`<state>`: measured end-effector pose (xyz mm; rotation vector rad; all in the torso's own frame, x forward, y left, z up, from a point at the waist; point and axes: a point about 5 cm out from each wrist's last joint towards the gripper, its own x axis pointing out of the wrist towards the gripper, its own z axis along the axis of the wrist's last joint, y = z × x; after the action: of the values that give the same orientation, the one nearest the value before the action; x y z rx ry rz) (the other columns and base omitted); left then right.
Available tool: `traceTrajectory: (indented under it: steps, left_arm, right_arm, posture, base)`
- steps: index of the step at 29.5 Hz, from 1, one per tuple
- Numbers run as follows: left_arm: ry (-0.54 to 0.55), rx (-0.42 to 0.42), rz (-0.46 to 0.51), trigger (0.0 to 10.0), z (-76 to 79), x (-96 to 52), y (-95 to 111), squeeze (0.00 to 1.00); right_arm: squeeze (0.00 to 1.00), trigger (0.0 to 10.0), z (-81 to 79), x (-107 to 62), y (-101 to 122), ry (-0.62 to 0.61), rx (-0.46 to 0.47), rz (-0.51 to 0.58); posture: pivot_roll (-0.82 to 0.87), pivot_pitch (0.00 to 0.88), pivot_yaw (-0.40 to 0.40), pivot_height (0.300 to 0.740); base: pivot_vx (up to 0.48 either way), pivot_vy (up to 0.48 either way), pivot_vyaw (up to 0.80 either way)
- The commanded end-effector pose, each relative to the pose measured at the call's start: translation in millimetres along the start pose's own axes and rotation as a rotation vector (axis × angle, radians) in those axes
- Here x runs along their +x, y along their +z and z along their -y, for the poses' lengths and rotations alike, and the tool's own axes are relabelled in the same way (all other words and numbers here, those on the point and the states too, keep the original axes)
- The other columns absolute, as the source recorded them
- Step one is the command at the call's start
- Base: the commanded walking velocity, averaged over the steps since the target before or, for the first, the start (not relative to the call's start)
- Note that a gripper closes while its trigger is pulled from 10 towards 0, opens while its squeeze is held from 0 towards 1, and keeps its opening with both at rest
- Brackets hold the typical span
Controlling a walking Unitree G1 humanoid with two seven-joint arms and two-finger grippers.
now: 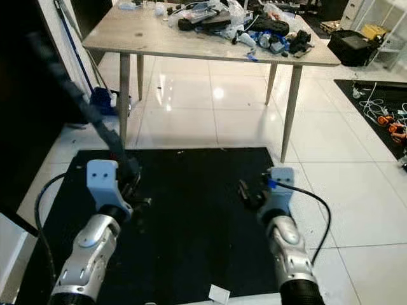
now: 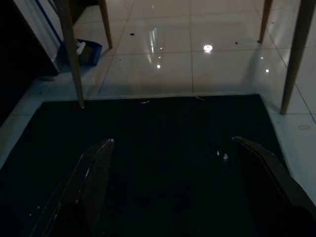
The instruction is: Picking trash to rubbish bin
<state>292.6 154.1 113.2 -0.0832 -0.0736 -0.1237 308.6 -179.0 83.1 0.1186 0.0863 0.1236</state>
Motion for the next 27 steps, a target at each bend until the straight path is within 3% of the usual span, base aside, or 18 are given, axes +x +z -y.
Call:
traceTrajectory:
  steps: [1, 27]
  left_arm:
    - [-0.009, -0.004, -0.007, 10.0, 2.3, -0.6, -3.1, 0.00]
    - [0.016, 0.004, -0.006, 10.0, -1.4, 1.7, -1.5, 0.00]
  right_arm:
    - [0.00, 10.0, 6.2, -3.1, -4.9, -0.020, 0.001, -0.017]
    - [0.00, 10.0, 4.9, -0.7, -3.4, -0.014, 0.008, -0.013]
  posture:
    - [0.01, 0.105, -0.033, 0.740]
    - [0.01, 0.113, -0.036, 0.740]
  base:
    - [0.304, 0.000, 0.00]
    - [0.315, 0.000, 0.00]
